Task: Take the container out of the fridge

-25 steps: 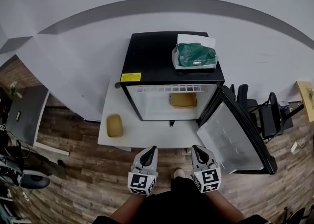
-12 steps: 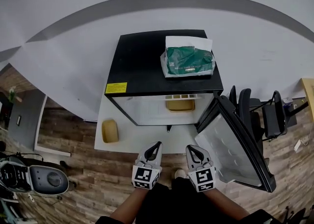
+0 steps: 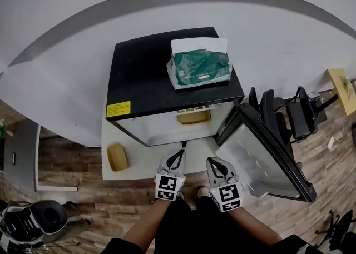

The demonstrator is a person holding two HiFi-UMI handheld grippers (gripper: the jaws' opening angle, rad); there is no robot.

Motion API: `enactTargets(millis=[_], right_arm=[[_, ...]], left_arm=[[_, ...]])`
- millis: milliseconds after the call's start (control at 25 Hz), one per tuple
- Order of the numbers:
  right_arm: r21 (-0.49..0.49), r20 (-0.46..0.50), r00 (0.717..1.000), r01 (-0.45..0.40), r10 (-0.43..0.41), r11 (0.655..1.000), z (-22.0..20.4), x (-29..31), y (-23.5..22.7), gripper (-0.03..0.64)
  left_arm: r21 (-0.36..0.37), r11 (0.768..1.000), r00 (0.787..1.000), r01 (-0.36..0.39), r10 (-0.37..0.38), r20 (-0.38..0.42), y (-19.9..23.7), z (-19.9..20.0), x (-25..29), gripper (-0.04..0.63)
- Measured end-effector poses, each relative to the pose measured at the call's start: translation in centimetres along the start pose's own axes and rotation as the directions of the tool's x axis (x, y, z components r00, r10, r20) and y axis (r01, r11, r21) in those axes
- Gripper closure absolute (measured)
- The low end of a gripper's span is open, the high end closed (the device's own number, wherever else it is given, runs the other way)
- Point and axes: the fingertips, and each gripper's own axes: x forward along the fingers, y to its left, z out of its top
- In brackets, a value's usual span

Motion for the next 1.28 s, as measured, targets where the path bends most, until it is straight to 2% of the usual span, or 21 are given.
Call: enactTargets(millis=[280, 400, 560, 640, 680, 840, 1000, 1160, 1280], right_arm=[[0.024, 0.015, 0.998, 0.062, -0.062, 0.998, 0.8, 0.7, -1.1, 0.618], [0.068, 0.0, 0.997, 0.076, -0.076, 0.995, 0.6, 0.8, -1.7, 0.618], [0.085, 0.005, 0.996, 0.09, -0.091, 0.992, 0.6, 0.8, -2.3, 0.617], [0.095, 0.004, 0.994, 0.109, -0.11, 0.989, 0.6, 0.6, -3.0, 0.618], [0.102, 0.003, 0.993, 0.119, -0.12, 0.988, 0.6, 0.5, -3.3, 0.618], [0.109, -0.001, 0.99, 0.139, -0.14, 0.984, 0.4, 0.4, -4.0, 0.618], [0.108, -0.009, 0.991, 0.132, -0.132, 0.985, 0.1, 0.5, -3.7, 0.618], [0.11, -0.019, 0.991, 0.136, -0.135, 0.985, -0.1, 0.5, -3.7, 0.618], [0.113, -0.025, 0.989, 0.144, -0.143, 0.983, -0.1, 0.5, -4.0, 0.618]], left_arm=[[0.042, 0.997, 0.998, 0.068, -0.067, -0.022, 1.5, 0.1, 3.9, 0.577], [0.06, 0.992, 0.993, 0.114, -0.111, -0.049, 1.4, -0.1, 6.0, 0.577], [0.136, 0.978, 0.983, 0.16, -0.145, -0.115, 1.7, -0.6, 8.7, 0.573], [0.158, 0.972, 0.979, 0.171, -0.151, -0.134, 2.0, -1.0, 10.0, 0.513], [0.172, 0.969, 0.979, 0.176, -0.154, -0.137, 2.1, -1.1, 10.7, 0.503], [0.262, 0.937, 0.965, 0.232, -0.188, -0.184, 2.0, -1.8, 13.4, 0.471], [0.3, 0.911, 0.949, 0.283, -0.221, -0.225, 2.4, -2.4, 15.7, 0.459], [0.322, 0.882, 0.915, 0.344, -0.237, -0.327, 2.8, -4.6, 18.1, 0.41], [0.365, 0.846, 0.888, 0.388, -0.238, -0.393, 2.9, -6.1, 19.5, 0.38]])
